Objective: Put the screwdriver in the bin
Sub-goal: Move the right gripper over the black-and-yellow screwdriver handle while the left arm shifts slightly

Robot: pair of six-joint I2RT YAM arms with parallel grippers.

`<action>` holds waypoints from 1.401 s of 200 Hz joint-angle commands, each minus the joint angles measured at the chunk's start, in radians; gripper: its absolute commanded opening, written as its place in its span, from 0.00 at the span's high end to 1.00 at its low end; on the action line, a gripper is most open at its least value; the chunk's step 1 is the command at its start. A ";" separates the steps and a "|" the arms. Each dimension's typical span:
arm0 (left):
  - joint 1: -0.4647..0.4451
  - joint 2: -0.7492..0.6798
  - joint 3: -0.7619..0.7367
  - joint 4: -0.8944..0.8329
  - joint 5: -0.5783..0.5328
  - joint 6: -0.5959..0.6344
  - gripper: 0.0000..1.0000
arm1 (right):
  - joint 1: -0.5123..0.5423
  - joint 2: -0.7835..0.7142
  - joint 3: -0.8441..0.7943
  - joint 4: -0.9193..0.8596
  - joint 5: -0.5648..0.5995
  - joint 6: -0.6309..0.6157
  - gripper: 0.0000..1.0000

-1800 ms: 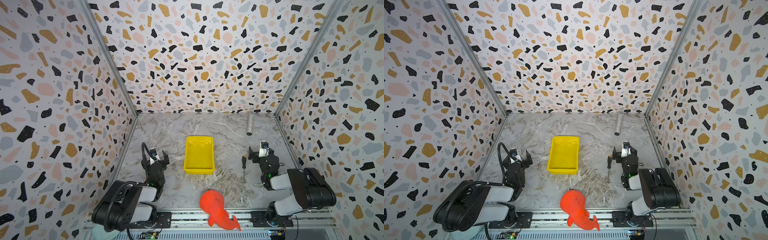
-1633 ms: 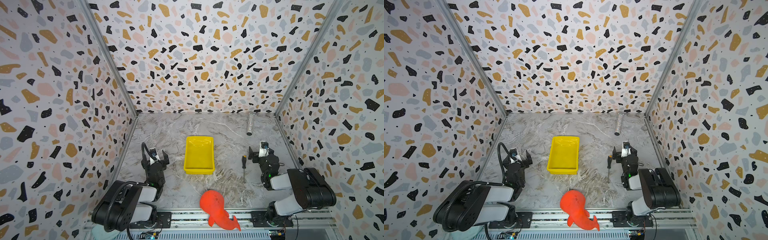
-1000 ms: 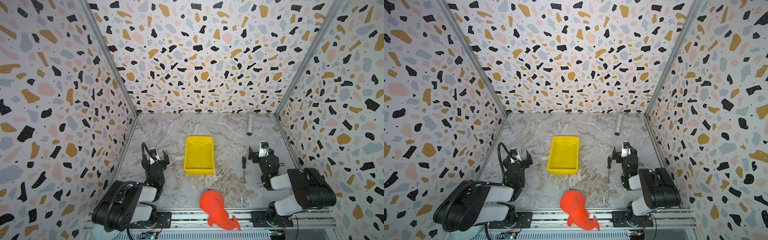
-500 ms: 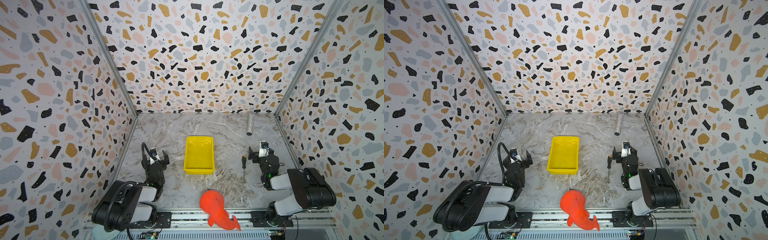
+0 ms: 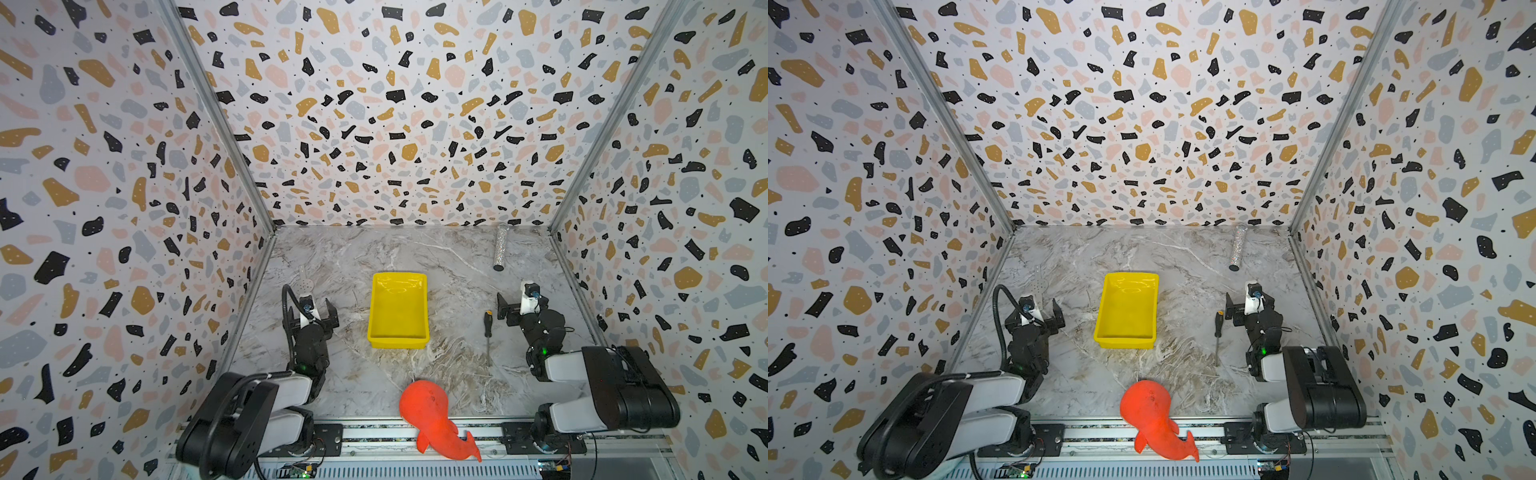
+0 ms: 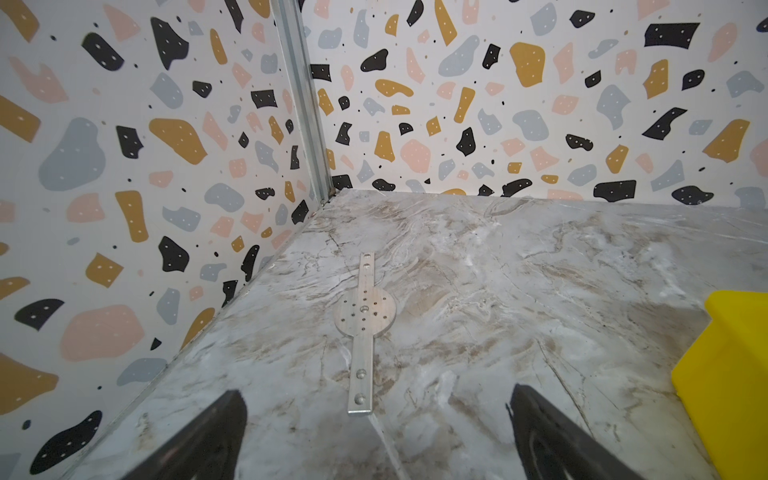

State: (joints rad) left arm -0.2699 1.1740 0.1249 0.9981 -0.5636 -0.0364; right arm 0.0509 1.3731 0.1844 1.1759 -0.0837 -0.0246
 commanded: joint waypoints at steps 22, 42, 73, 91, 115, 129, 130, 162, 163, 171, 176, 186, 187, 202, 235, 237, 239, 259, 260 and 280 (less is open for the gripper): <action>-0.136 -0.304 0.339 -0.621 -0.137 -0.061 0.00 | 0.114 -0.340 0.166 -0.593 0.136 0.059 0.01; -0.150 -0.425 0.387 -0.795 -0.170 -0.210 0.00 | 0.143 -0.479 0.284 -0.878 0.124 0.213 0.01; -0.147 -0.536 0.387 -1.055 -0.081 -0.540 0.00 | 0.083 -0.587 0.234 -1.214 0.146 0.734 0.01; -0.147 -0.558 0.352 -1.115 0.062 -0.578 0.00 | 0.040 -0.654 0.193 -1.288 0.014 0.677 0.01; -0.147 -0.567 0.347 -1.249 0.020 -0.664 0.00 | 0.079 -0.791 0.164 -1.396 0.089 0.630 0.01; -0.147 -0.580 0.357 -1.339 -0.038 -0.722 0.00 | 0.091 -0.856 0.167 -1.445 0.103 0.630 0.01; -0.147 -0.582 0.357 -1.343 -0.043 -0.726 0.00 | 0.091 -0.860 0.167 -1.447 0.102 0.630 0.01; -0.147 -0.627 0.343 -1.356 -0.053 -0.765 0.00 | 0.127 -0.883 0.165 -1.438 0.125 0.647 0.01; -0.147 -0.627 0.342 -1.355 -0.051 -0.765 0.00 | 0.128 -0.881 0.165 -1.437 0.127 0.647 0.01; -0.149 -0.631 0.335 -1.348 -0.032 -0.775 0.00 | 0.139 -0.858 0.176 -1.438 0.145 0.650 0.01; -0.147 -0.630 0.330 -1.347 -0.021 -0.786 0.00 | 0.146 -0.840 0.189 -1.448 0.152 0.649 0.01; -0.147 -0.629 0.309 -1.346 -0.013 -0.809 0.00 | 0.162 -0.799 0.215 -1.471 0.170 0.647 0.01; -0.147 -0.629 0.308 -1.345 -0.014 -0.810 0.00 | 0.165 -0.795 0.218 -1.473 0.172 0.647 0.01; -0.146 -0.628 0.287 -1.330 -0.046 -0.804 0.00 | 0.196 -0.740 0.248 -1.508 0.232 0.667 0.01; -0.146 -0.595 0.201 -1.237 -0.148 -0.841 0.00 | 0.215 -0.594 0.335 -1.543 0.232 0.712 0.01; -0.146 -0.590 0.194 -1.222 -0.142 -0.839 0.02 | 0.217 -0.586 0.341 -1.544 0.232 0.717 0.01; -0.146 -0.584 0.188 -1.207 -0.137 -0.826 0.04 | 0.219 -0.574 0.347 -1.545 0.232 0.718 0.01; -0.147 -0.490 0.177 -1.134 -0.106 -0.752 0.05 | 0.270 -0.478 0.413 -1.584 0.284 0.759 0.01; -0.147 -0.485 0.178 -1.134 -0.105 -0.750 0.05 | 0.275 -0.473 0.417 -1.586 0.287 0.762 0.01; -0.148 -0.380 0.191 -1.136 -0.096 -0.706 0.02 | 0.340 -0.404 0.475 -1.632 0.345 0.782 0.01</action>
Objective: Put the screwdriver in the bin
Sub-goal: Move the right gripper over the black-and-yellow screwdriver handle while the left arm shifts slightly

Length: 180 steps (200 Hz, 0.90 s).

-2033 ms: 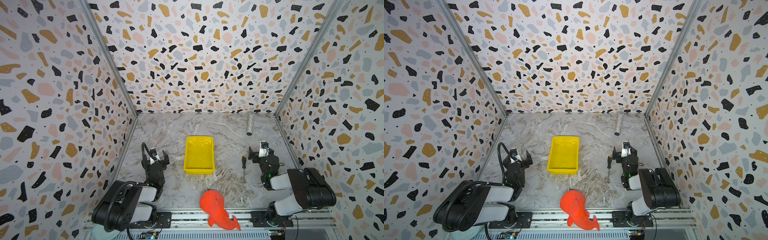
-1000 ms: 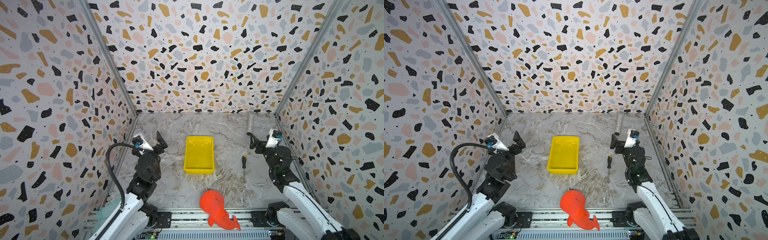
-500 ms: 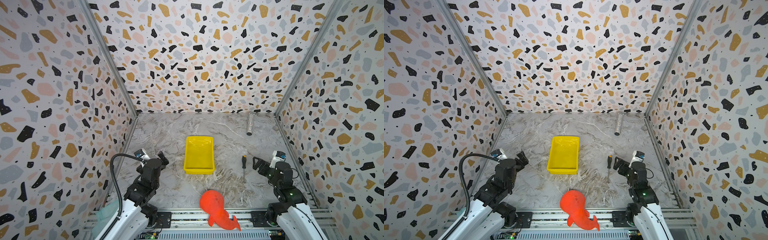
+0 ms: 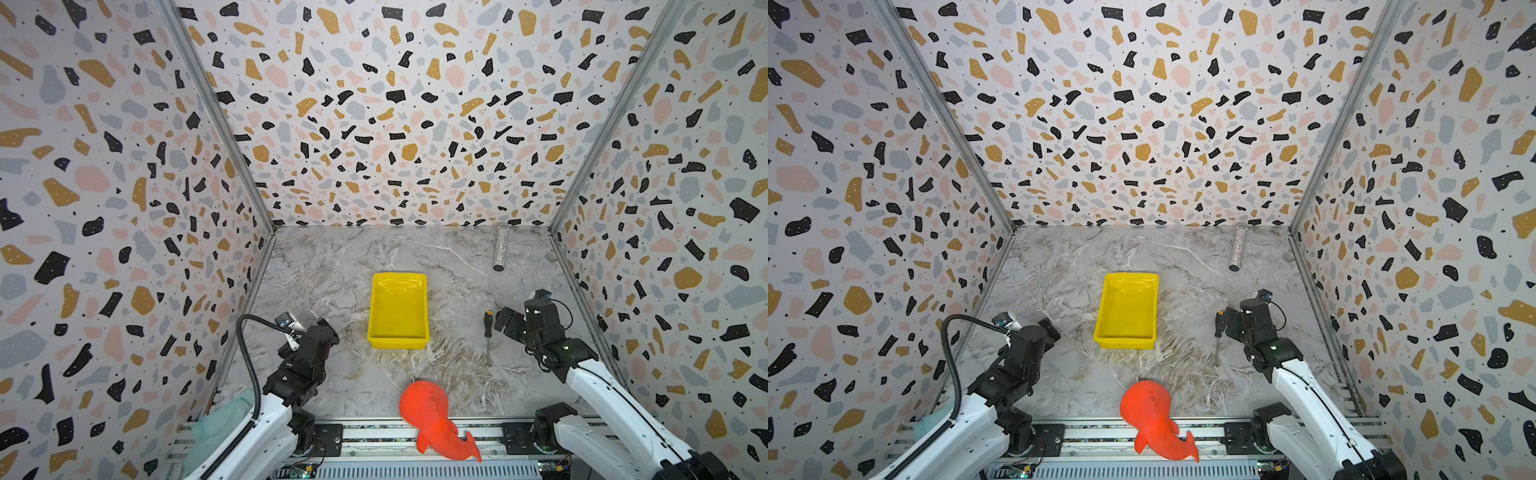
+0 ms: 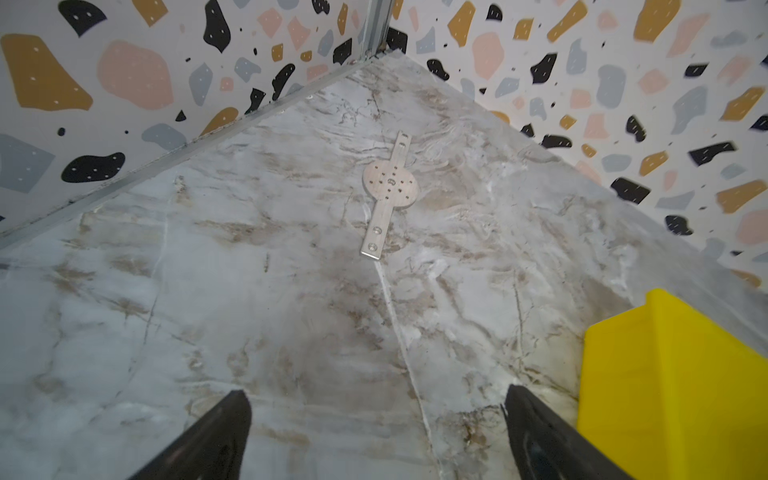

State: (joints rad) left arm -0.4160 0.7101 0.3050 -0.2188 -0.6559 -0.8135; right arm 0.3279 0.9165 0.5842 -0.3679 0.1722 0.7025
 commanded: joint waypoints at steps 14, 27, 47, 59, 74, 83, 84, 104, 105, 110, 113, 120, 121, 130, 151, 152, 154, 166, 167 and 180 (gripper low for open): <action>-0.002 0.120 0.035 0.058 0.006 0.089 0.00 | 0.083 0.081 0.078 -0.066 0.111 0.074 0.01; -0.002 0.124 0.031 0.058 0.010 0.079 0.00 | 0.083 0.098 0.060 0.007 0.039 0.047 0.01; -0.002 0.101 0.012 0.083 0.019 0.078 0.00 | 0.083 0.158 0.091 0.026 -0.044 0.041 0.01; -0.001 0.082 0.004 0.090 0.019 0.077 0.00 | 0.083 0.203 0.121 0.013 -0.048 0.028 0.01; -0.002 0.051 -0.004 0.082 0.028 0.081 0.00 | 0.082 0.264 0.160 -0.023 -0.020 0.013 0.00; -0.002 0.030 -0.010 0.082 0.038 0.086 0.00 | 0.082 0.295 0.182 -0.049 -0.004 0.007 0.03; -0.002 0.028 -0.012 0.082 0.040 0.085 0.00 | 0.082 0.298 0.185 -0.051 -0.002 0.008 0.04; -0.001 -0.019 -0.032 0.096 0.051 0.089 0.00 | 0.072 0.372 0.240 -0.092 0.005 -0.004 0.17; -0.002 -0.021 -0.034 0.098 0.052 0.089 0.00 | 0.072 0.377 0.244 -0.095 0.003 -0.005 0.18; -0.002 -0.027 -0.039 0.108 0.056 0.091 0.00 | 0.065 0.394 0.257 -0.102 -0.007 -0.007 0.21; -0.002 -0.032 -0.043 0.111 0.058 0.092 0.00 | 0.062 0.405 0.266 -0.105 -0.013 -0.009 0.22; -0.001 -0.038 -0.046 0.116 0.061 0.093 0.00 | 0.053 0.427 0.285 -0.115 -0.032 -0.017 0.25; -0.001 -0.039 -0.046 0.117 0.062 0.094 0.00 | 0.052 0.431 0.288 -0.115 -0.034 -0.018 0.25; -0.002 -0.041 -0.049 0.121 0.061 0.094 0.00 | 0.047 0.455 0.307 -0.125 -0.035 -0.024 0.28; -0.001 -0.034 -0.044 0.114 0.065 0.096 0.00 | 0.037 0.486 0.324 -0.126 0.009 -0.027 0.29; -0.001 -0.034 -0.044 0.113 0.065 0.096 0.00 | 0.036 0.488 0.324 -0.126 0.011 -0.028 0.29; -0.002 -0.033 -0.044 0.114 0.067 0.098 0.00 | 0.034 0.490 0.324 -0.123 0.013 -0.027 0.29; -0.003 -0.029 -0.045 0.116 0.071 0.098 0.00 | 0.017 0.503 0.317 -0.107 0.014 -0.027 0.29; -0.002 -0.029 -0.045 0.117 0.071 0.097 0.00 | 0.016 0.504 0.316 -0.105 0.013 -0.027 0.29; -0.001 -0.021 -0.045 0.126 0.072 0.098 0.00 | -0.009 0.524 0.313 -0.090 -0.014 -0.034 0.29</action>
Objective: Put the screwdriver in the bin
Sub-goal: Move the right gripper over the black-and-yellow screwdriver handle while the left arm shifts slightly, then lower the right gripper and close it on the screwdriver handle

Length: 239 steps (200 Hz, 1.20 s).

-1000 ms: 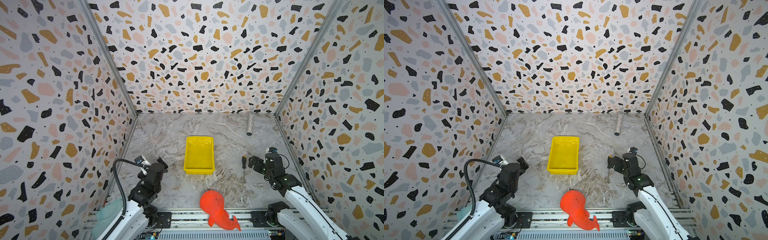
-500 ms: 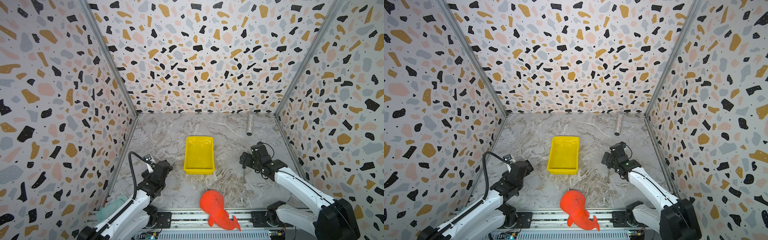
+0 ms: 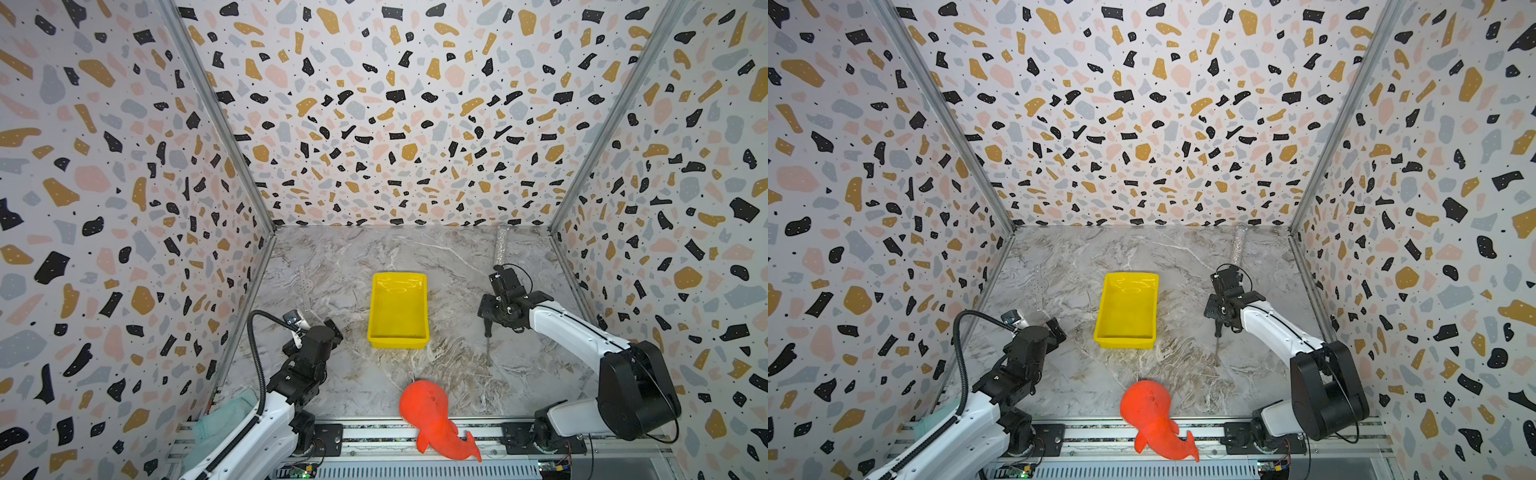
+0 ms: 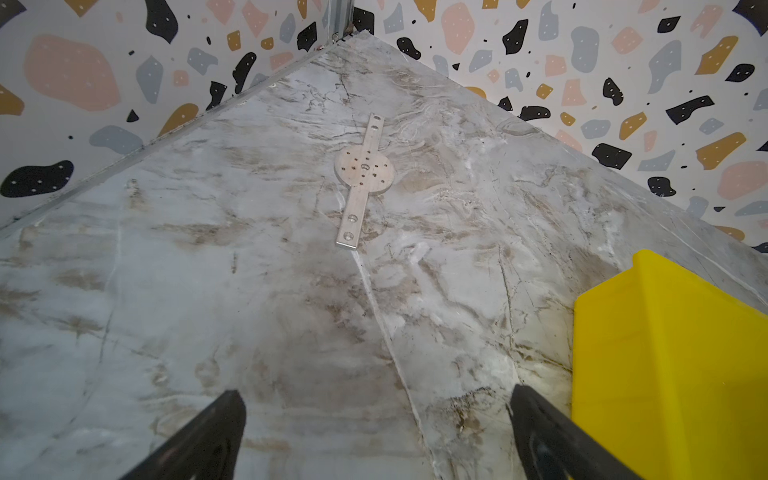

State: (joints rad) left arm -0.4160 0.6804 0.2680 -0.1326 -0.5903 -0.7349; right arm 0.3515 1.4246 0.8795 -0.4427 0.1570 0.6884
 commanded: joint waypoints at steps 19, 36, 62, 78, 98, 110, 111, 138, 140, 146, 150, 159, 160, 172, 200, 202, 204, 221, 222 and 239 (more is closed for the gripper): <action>-0.001 0.024 -0.006 0.047 0.010 0.023 0.00 | -0.057 0.041 0.014 0.005 -0.024 -0.030 0.30; -0.001 0.043 -0.002 0.052 0.010 0.022 0.00 | -0.062 0.048 0.016 0.008 -0.027 -0.037 0.31; -0.002 0.076 0.007 0.065 0.004 0.021 0.01 | -0.062 0.042 -0.002 0.031 -0.027 -0.048 0.35; -0.001 0.096 0.016 0.056 0.003 0.022 0.01 | -0.062 0.043 -0.002 0.026 -0.034 -0.043 0.39; -0.001 0.110 0.019 0.064 0.002 0.022 0.01 | -0.045 0.043 -0.023 0.053 -0.078 -0.032 0.40; -0.001 0.115 0.022 0.064 0.002 0.023 0.01 | -0.024 0.049 -0.037 0.065 -0.070 -0.019 0.40; -0.002 0.115 0.022 0.062 0.002 0.023 0.01 | -0.022 0.049 -0.038 0.066 -0.069 -0.019 0.40; -0.001 0.111 0.023 0.054 0.004 0.024 0.01 | 0.016 0.076 -0.056 0.079 -0.068 0.000 0.41; -0.001 0.109 0.022 0.054 0.003 0.023 0.01 | 0.019 0.079 -0.056 0.080 -0.066 0.000 0.41; -0.002 0.105 0.021 0.055 0.003 0.023 0.01 | 0.027 0.087 -0.056 0.080 -0.064 0.000 0.42; -0.001 0.102 0.019 0.055 0.002 0.022 0.01 | 0.032 0.092 -0.054 0.078 -0.058 0.000 0.42; -0.001 0.098 0.017 0.057 0.004 0.023 0.01 | 0.041 0.102 -0.053 0.076 -0.048 0.004 0.43; -0.001 0.098 0.016 0.057 0.003 0.024 0.01 | 0.042 0.103 -0.053 0.076 -0.048 0.005 0.43; -0.001 0.092 0.016 0.056 0.006 0.024 0.02 | 0.047 0.107 -0.056 0.077 -0.041 0.009 0.44; -0.002 0.085 0.011 0.059 0.009 0.024 0.02 | 0.050 0.108 -0.070 0.085 -0.033 0.014 0.48; -0.002 0.085 0.011 0.059 0.009 0.025 0.02 | 0.050 0.108 -0.071 0.085 -0.031 0.013 0.49; -0.002 0.085 0.011 0.059 0.008 0.025 0.02 | 0.052 0.109 -0.072 0.085 -0.030 0.014 0.49; -0.002 0.085 0.013 0.058 0.007 0.024 0.02 | 0.052 0.110 -0.087 0.091 -0.021 0.016 0.52; -0.002 0.086 0.013 0.057 0.007 0.025 0.02 | 0.052 0.110 -0.089 0.092 -0.021 0.016 0.52; -0.002 0.081 0.011 0.058 0.007 0.025 0.02 | 0.052 0.110 -0.110 0.107 -0.014 0.013 0.54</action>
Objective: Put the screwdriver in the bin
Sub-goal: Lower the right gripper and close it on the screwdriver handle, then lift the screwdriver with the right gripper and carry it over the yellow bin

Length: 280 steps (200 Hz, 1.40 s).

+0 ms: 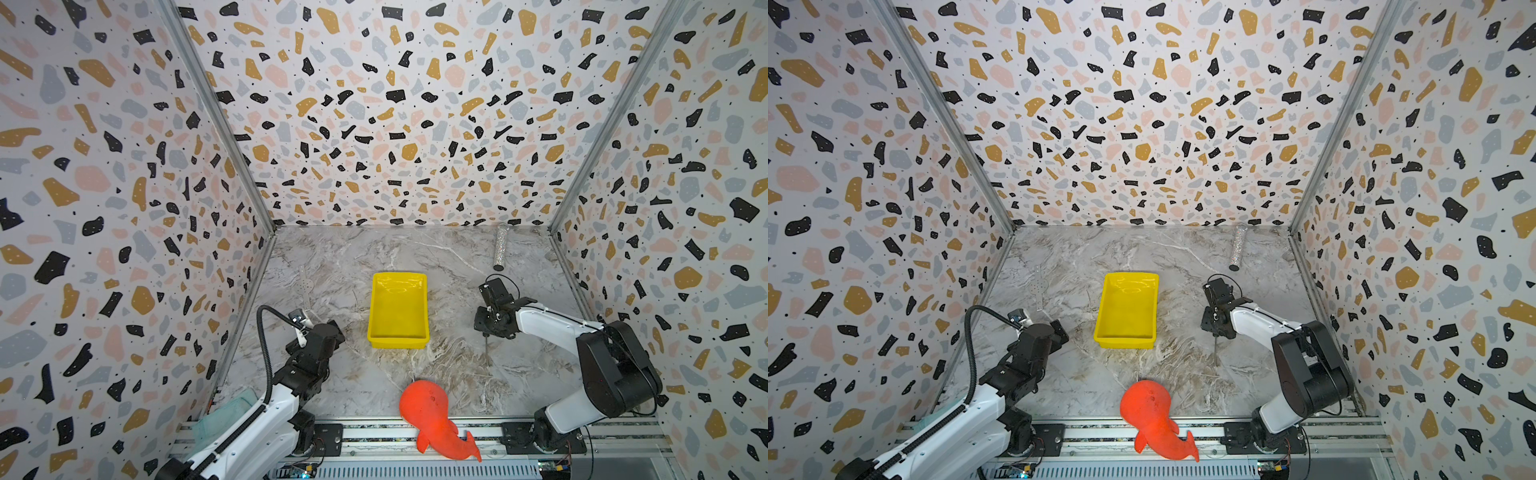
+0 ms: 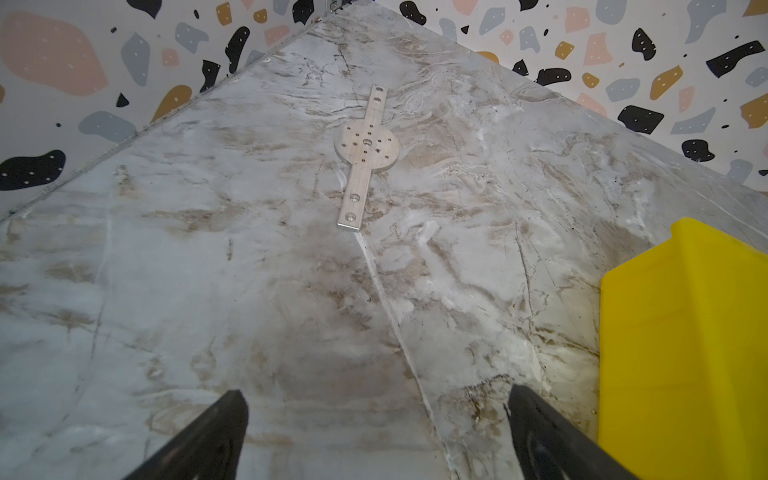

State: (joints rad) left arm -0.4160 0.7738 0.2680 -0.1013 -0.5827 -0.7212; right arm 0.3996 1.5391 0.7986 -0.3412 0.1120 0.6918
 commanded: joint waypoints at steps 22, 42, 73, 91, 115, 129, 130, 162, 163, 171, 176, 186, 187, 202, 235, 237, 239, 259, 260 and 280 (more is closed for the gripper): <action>-0.002 -0.017 0.010 0.026 -0.002 0.009 0.02 | 0.004 -0.002 -0.051 0.013 0.033 0.012 0.58; -0.001 -0.016 0.010 0.025 0.004 0.011 0.02 | 0.005 -0.013 -0.069 0.011 0.033 0.019 0.64; -0.002 -0.020 0.010 0.019 0.000 0.010 0.02 | 0.017 -0.048 -0.088 0.025 0.049 0.010 0.73; -0.002 -0.026 0.007 0.017 -0.003 0.003 0.02 | 0.019 -0.051 -0.058 -0.016 0.058 0.009 0.82; -0.002 -0.024 0.006 0.023 -0.003 0.005 0.02 | 0.036 -0.067 0.001 -0.062 0.067 -0.005 0.87; -0.002 -0.024 0.010 0.010 0.001 0.008 0.02 | 0.067 -0.091 0.067 -0.107 0.073 0.002 0.88; -0.002 -0.024 0.010 0.009 0.001 0.009 0.02 | 0.070 -0.093 0.071 -0.111 0.074 0.003 0.88; -0.002 -0.038 0.000 0.026 0.005 0.008 0.02 | 0.193 -0.121 0.268 -0.145 0.127 0.036 0.88; -0.002 -0.039 0.000 0.026 0.005 0.007 0.02 | 0.196 -0.120 0.275 -0.144 0.127 0.036 0.88; -0.001 -0.041 -0.001 0.025 0.004 0.008 0.02 | 0.224 -0.103 0.332 -0.143 0.133 0.043 0.89; -0.001 -0.042 0.000 0.022 0.004 0.008 0.02 | 0.242 -0.087 0.367 -0.141 0.136 0.048 0.91; -0.002 -0.043 0.002 0.017 0.004 0.009 0.02 | 0.272 -0.043 0.447 -0.139 0.135 0.057 0.91; -0.003 -0.043 0.002 0.017 0.004 0.009 0.02 | 0.274 -0.038 0.454 -0.139 0.134 0.058 0.91; -0.001 -0.050 0.000 0.015 0.004 0.008 0.02 | 0.320 0.049 0.580 -0.146 0.129 0.074 0.92; -0.001 -0.075 -0.007 0.013 0.003 0.008 0.02 | 0.407 0.257 0.816 -0.165 0.099 0.112 0.91; -0.001 -0.076 -0.008 0.012 0.003 0.007 0.02 | 0.411 0.269 0.827 -0.165 0.098 0.114 0.92; -0.001 -0.078 -0.007 0.012 0.003 0.008 0.02 | 0.415 0.281 0.839 -0.167 0.097 0.117 0.91; -0.001 -0.092 -0.012 0.011 0.003 0.007 0.02 | 0.452 0.377 0.921 -0.183 0.098 0.132 0.91; -0.002 -0.092 -0.013 0.011 0.003 0.007 0.02 | 0.453 0.381 0.924 -0.184 0.098 0.134 0.91; -0.001 -0.096 -0.015 0.017 0.006 0.009 0.02 | 0.473 0.451 0.962 -0.183 0.081 0.148 0.91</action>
State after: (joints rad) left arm -0.4160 0.6888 0.2680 -0.1028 -0.5808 -0.7212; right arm 0.8509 1.9514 1.6993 -0.4686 0.2047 0.8024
